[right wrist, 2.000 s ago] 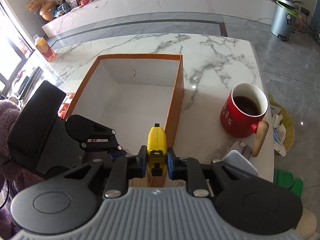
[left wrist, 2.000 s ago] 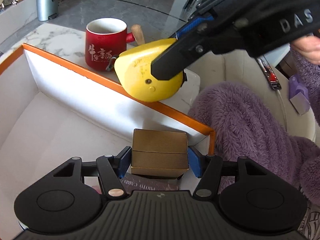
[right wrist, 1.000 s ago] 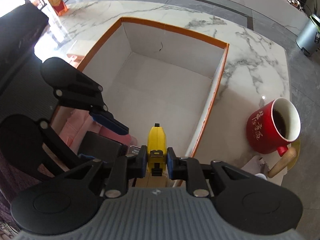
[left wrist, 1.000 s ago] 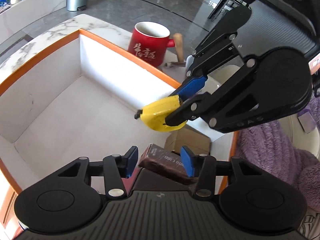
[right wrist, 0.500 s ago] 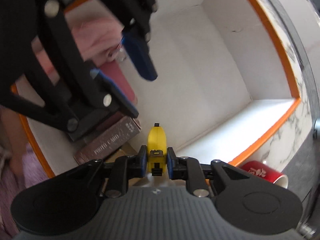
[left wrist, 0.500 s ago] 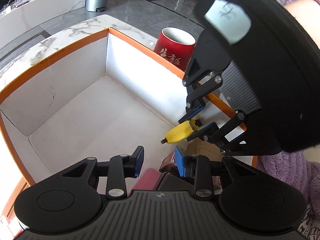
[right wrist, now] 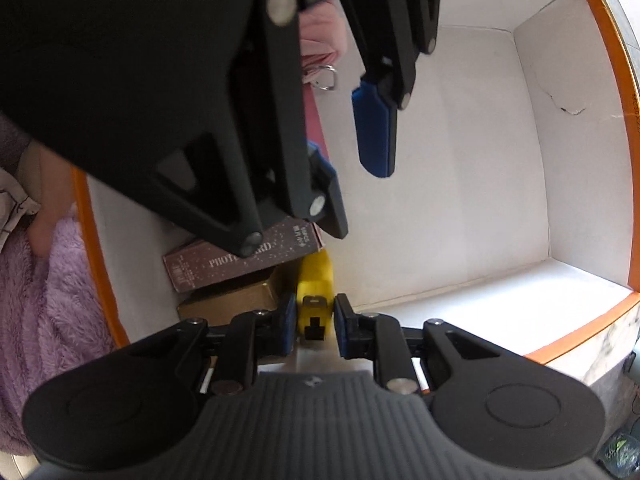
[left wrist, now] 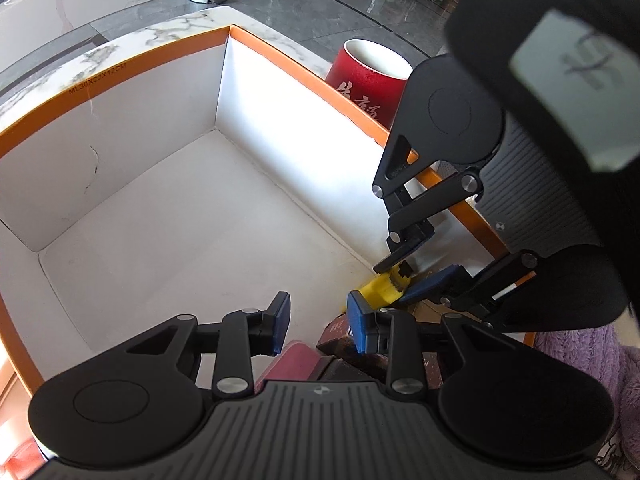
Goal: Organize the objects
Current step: 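Lower the cube into the orange box while the right gripper lowers the tape measure beside it, then open the left gripper releasing the cube while the right gripper releases the tape measure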
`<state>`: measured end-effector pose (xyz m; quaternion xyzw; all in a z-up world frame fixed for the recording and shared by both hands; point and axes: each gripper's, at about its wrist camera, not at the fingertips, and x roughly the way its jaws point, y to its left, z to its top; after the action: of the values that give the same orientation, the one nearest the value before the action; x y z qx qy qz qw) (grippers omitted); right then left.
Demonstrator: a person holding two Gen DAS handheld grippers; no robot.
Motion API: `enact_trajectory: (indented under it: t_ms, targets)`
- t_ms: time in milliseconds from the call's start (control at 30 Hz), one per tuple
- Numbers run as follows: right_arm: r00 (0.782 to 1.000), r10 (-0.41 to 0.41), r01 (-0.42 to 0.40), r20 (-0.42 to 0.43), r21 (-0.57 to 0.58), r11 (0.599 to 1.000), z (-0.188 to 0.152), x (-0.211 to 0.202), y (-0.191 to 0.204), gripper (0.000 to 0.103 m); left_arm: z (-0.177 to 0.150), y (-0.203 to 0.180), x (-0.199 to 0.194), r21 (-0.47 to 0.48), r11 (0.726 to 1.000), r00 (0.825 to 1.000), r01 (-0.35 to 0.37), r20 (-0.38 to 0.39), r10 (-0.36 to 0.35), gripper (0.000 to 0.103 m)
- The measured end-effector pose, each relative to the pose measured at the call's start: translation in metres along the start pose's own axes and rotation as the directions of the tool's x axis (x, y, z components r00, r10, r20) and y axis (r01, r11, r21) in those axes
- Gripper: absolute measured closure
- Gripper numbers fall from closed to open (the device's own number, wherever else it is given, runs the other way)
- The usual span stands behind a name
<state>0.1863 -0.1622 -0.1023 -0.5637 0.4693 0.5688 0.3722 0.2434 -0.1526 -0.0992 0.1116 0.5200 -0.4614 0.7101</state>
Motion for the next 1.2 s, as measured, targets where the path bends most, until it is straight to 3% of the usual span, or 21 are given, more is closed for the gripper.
enact_trajectory:
  t_ms: [100, 300, 467, 600, 800, 967, 1133, 1200]
  targets:
    - [1.000, 0.017, -0.017, 0.014, -0.005, 1.000, -0.003, -0.006, -0.002, 0.081, 0.003, 0.001, 0.003, -0.020, 1.000, 1.000, 0.002, -0.001, -0.002, 0.068]
    - [0.985, 0.152, -0.155, 0.082, 0.039, 0.987, -0.013, -0.018, -0.013, 0.082, 0.005, 0.002, 0.009, -0.050, 0.999, 1.000, 0.009, -0.014, -0.010, 0.069]
    - [0.982, 0.158, -0.164, 0.102, 0.054, 0.985, -0.018, -0.022, -0.019, 0.082, 0.005, 0.004, 0.010, -0.072, 0.997, 1.000, 0.006, -0.020, -0.007, 0.069]
    - [0.985, 0.135, -0.144, 0.111, 0.077, 0.987, -0.025, -0.028, -0.024, 0.083, 0.001, -0.002, 0.002, -0.084, 0.996, 1.000, 0.003, -0.021, -0.005, 0.069]
    - [0.986, 0.075, -0.092, 0.146, 0.114, 0.989, -0.033, -0.040, -0.036, 0.096, -0.003, 0.004, 0.005, -0.096, 0.995, 1.000, -0.004, -0.022, 0.001, 0.070]
    - [0.992, -0.029, 0.013, 0.122, 0.132, 0.991, -0.027, -0.030, -0.043, 0.096, -0.004, 0.009, 0.006, -0.101, 0.994, 0.999, -0.038, -0.043, 0.034, 0.070]
    - [0.998, -0.006, 0.002, 0.068, 0.057, 0.998, -0.017, -0.001, -0.038, 0.099, -0.007, 0.018, 0.005, -0.131, 0.991, 0.998, -0.024, -0.064, 0.016, 0.071]
    - [0.999, 0.002, -0.003, 0.046, 0.023, 1.000, -0.016, 0.009, -0.037, 0.099, -0.007, 0.020, 0.002, -0.145, 0.987, 0.995, -0.061, -0.085, 0.049, 0.071]
